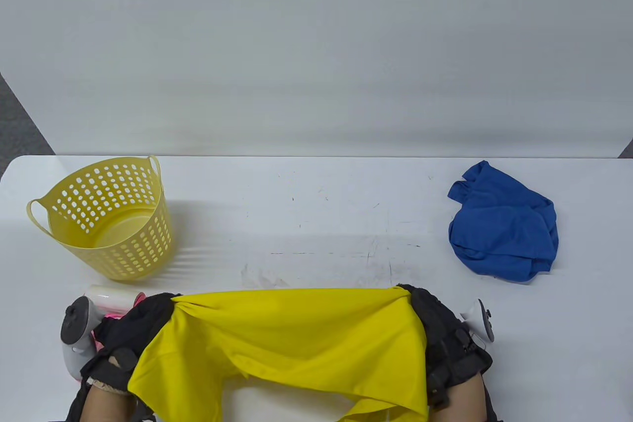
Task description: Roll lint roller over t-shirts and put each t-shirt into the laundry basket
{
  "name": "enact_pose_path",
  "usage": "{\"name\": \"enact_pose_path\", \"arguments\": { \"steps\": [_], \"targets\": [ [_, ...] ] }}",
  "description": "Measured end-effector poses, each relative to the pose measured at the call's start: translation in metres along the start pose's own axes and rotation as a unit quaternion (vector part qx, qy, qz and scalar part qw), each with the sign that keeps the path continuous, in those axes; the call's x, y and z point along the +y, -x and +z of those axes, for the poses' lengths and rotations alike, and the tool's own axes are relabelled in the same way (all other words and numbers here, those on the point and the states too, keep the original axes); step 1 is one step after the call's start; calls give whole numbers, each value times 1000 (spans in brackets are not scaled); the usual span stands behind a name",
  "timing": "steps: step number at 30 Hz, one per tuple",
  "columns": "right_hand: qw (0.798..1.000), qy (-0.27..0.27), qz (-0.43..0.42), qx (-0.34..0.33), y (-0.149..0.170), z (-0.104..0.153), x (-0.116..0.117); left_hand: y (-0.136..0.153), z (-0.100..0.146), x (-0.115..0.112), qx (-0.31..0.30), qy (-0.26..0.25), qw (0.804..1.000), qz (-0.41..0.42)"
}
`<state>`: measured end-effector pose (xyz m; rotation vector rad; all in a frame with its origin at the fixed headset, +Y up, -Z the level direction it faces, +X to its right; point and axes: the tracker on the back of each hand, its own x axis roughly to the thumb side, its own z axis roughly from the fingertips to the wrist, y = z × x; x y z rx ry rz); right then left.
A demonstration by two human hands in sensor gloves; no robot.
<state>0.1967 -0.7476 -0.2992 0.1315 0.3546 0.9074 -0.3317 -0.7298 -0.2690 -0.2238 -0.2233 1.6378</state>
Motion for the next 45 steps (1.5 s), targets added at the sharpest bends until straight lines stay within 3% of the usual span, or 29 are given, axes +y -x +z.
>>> {"name": "enact_pose_path", "arguments": {
  "steps": [1,3,4,5,6,7,9,10,13,14,16,18,20,22,23,26,29,32,34,36,38,40,42,45],
  "targets": [
    [997,53,45,18,1,1,-7,5,1,4,57,-27,997,-49],
    [979,130,148,49,2,3,-16,9,-1,7,105,-76,976,-176],
    [944,193,258,67,-1,5,-20,9,-3,5,122,-106,953,-256],
    [883,239,397,77,-5,4,-19,9,-6,0,132,-129,925,-332],
    [848,250,461,81,-6,3,-17,9,-8,-5,133,-138,905,-380],
    [790,244,557,74,-6,-1,-13,8,-14,-16,123,-128,874,-453],
    [739,198,643,38,-2,-7,-4,4,-17,-31,102,-85,829,-543],
    [734,158,659,41,0,-10,4,-1,-16,-40,62,-60,816,-572],
    [756,86,647,59,1,-12,23,-8,-12,-57,-5,40,818,-574],
    [752,61,654,60,2,-13,32,-5,-11,-64,-4,91,814,-573],
    [701,26,705,105,8,-13,48,4,-9,-78,50,184,777,-600],
    [630,0,758,171,23,-14,59,18,-8,-91,83,219,727,-645],
    [602,-12,774,193,37,-19,60,30,-10,-100,103,243,693,-671],
    [580,-31,779,236,50,-23,57,39,-15,-104,118,235,663,-701],
    [574,-34,781,244,55,-24,54,41,-16,-103,125,223,661,-706],
    [567,-44,777,271,65,-27,47,45,-20,-100,123,205,682,-691],
    [555,-47,786,270,73,-32,49,50,-22,-101,134,189,669,-706],
    [541,-35,804,242,73,-35,55,55,-27,-106,145,190,668,-704],
    [544,-33,813,206,73,-38,59,54,-30,-112,141,167,660,-718],
    [559,-32,811,169,73,-40,63,48,-32,-117,117,123,654,-737],
    [570,-45,805,157,76,-40,68,45,-32,-120,93,77,632,-766],
    [573,-65,803,148,79,-41,74,43,-31,-121,83,63,621,-777],
    [580,-77,801,124,82,-42,81,43,-29,-119,75,67,635,-766],
    [606,-71,787,92,87,-43,94,45,-27,-120,57,109,700,-704]
  ]
}}
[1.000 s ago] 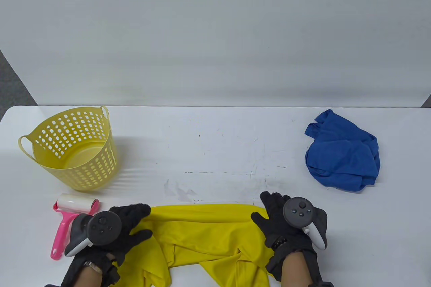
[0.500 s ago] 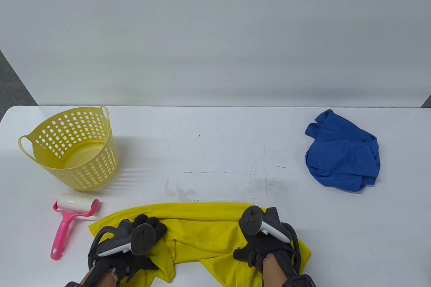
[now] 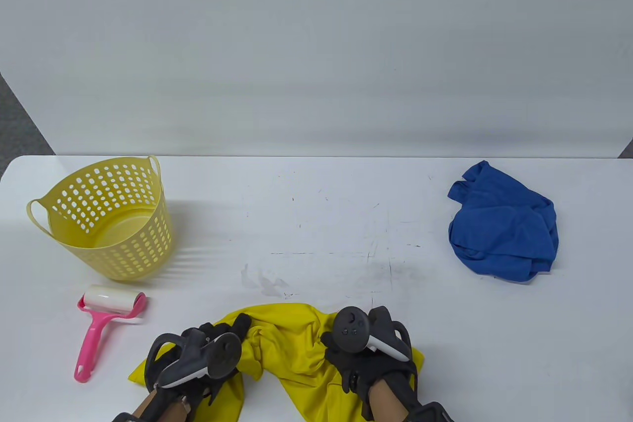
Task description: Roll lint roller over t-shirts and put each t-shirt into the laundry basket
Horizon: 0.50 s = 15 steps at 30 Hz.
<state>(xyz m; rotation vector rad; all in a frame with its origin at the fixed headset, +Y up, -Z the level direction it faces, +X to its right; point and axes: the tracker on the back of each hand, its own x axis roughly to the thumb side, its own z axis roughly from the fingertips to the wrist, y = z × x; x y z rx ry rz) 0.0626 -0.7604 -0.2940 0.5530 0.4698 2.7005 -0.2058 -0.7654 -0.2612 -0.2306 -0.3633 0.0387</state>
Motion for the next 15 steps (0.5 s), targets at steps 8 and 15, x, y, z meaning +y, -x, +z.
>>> {"name": "enact_pose_path", "arguments": {
  "steps": [8,15],
  "targets": [
    [988,22,-139,-69,-36,-10,23,-41,-8,-14,-57,57,996,25],
    [917,-115,-360,-129,-43,-14,38,-27,-9,-5,-3,-44,999,28]
  ]
}}
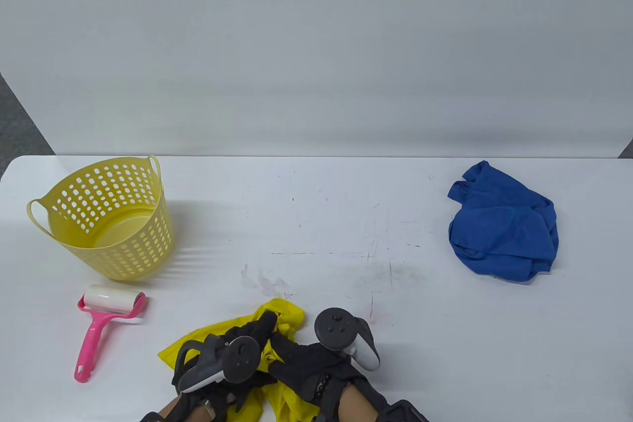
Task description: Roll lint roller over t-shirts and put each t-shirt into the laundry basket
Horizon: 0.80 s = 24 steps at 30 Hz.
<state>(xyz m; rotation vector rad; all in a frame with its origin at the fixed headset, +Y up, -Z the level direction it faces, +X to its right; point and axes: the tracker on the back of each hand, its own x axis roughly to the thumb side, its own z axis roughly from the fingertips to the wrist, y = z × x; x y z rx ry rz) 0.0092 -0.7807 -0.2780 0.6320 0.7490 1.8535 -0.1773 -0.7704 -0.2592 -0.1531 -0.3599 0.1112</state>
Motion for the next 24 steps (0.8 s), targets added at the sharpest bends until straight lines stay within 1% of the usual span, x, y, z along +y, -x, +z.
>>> {"name": "enact_pose_path", "arguments": {
  "steps": [4,6,8,10,12,13,14,15,16,17,18,20,22,23,24],
  "targets": [
    [1000,-13,-3,-13,0,4,-4,4,2,3,-8,-8,1000,0],
    [1000,-7,27,-14,-3,8,-9,7,5,8,-4,-18,1000,5],
    [997,22,71,-12,-6,16,-19,15,9,17,10,-38,999,9],
    [990,74,119,0,-6,26,-33,27,16,32,33,-73,997,23],
    [974,147,171,26,0,40,-52,45,29,56,64,-133,987,70],
    [971,156,177,32,1,42,-55,52,33,64,73,-152,982,89],
    [966,170,188,47,4,46,-60,62,39,78,86,-177,974,116],
    [964,171,192,64,7,47,-63,70,45,91,98,-199,966,130],
    [965,161,194,75,8,47,-64,78,49,105,110,-221,960,134],
    [966,146,195,81,9,46,-64,87,55,124,128,-249,951,132],
    [967,138,195,83,9,45,-63,93,58,136,137,-267,945,131],
    [968,128,200,76,6,41,-58,111,67,174,166,-325,922,126],
    [968,126,208,67,2,39,-56,126,74,206,195,-368,902,117],
    [967,123,213,63,1,39,-55,134,76,221,212,-386,891,111],
    [967,121,216,61,0,38,-54,138,76,230,225,-393,885,108]
  ]
}}
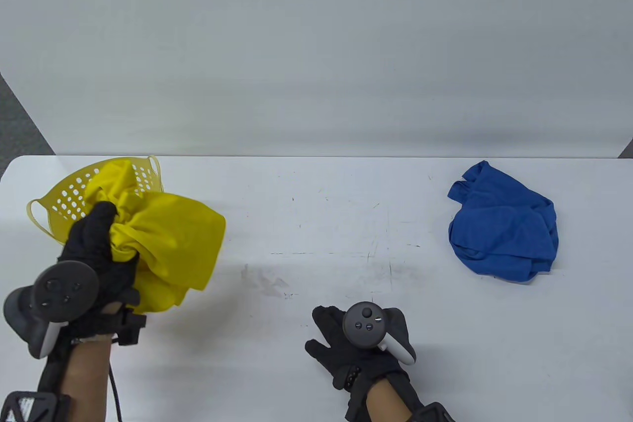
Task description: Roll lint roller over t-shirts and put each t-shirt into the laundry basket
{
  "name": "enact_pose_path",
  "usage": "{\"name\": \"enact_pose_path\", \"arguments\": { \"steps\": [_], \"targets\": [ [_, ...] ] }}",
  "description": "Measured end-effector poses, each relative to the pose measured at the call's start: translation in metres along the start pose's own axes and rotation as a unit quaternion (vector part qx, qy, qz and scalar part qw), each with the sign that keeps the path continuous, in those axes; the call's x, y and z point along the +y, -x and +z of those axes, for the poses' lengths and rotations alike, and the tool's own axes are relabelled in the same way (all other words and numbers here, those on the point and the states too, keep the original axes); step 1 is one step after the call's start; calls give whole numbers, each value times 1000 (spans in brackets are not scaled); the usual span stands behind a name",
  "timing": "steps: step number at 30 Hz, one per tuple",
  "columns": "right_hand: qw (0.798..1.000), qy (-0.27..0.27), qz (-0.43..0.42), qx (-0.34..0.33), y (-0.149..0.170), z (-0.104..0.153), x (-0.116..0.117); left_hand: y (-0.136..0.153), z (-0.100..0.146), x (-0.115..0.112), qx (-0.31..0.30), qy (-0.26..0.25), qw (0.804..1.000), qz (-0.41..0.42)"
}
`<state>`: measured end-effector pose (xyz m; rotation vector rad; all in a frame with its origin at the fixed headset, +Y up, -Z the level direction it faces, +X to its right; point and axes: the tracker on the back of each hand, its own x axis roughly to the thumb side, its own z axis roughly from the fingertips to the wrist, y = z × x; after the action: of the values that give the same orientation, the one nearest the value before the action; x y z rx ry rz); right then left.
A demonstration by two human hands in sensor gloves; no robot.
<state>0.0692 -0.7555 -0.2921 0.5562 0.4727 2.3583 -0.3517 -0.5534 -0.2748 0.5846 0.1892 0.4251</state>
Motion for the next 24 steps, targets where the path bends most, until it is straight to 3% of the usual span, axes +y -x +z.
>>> {"name": "enact_pose_path", "arguments": {
  "steps": [4,7,9,11,12,14,17,24],
  "targets": [
    [1000,5,3,-1,4,0,-2,-3,-34,9,50,-42,995,-81],
    [1000,9,-9,3,8,1,-5,1,-54,-10,84,-49,983,-154],
    [1000,15,-9,4,10,2,-7,7,-65,-31,112,-3,972,-206],
    [1000,24,-6,4,10,3,-10,16,-72,-56,139,78,954,-255],
    [1000,28,-4,4,10,3,-11,22,-74,-71,147,142,939,-276],
    [1000,31,0,5,11,3,-12,27,-72,-88,154,192,922,-299],
    [999,33,4,7,11,3,-15,22,-64,-92,105,164,948,-251],
    [1000,26,7,12,13,1,-13,-24,-31,-74,-34,146,963,-224]
  ]
}}
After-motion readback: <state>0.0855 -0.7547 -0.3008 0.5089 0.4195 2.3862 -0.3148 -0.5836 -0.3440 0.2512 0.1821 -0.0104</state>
